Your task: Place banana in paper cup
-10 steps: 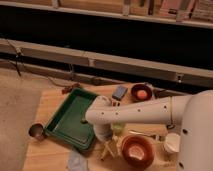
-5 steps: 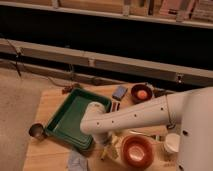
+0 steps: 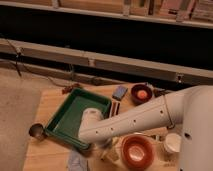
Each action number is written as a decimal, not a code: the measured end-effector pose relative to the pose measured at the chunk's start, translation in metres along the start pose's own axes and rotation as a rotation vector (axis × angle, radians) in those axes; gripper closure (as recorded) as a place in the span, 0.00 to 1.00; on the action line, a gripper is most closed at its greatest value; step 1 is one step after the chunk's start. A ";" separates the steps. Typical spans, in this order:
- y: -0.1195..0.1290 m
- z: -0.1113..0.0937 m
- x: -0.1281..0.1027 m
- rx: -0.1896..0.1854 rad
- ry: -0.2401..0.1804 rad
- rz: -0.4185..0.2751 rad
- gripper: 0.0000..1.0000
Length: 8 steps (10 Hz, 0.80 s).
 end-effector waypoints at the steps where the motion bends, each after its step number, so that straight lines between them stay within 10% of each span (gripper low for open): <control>1: -0.001 0.001 0.002 0.016 0.001 0.012 0.20; 8: -0.015 0.009 0.025 0.188 -0.109 0.060 0.20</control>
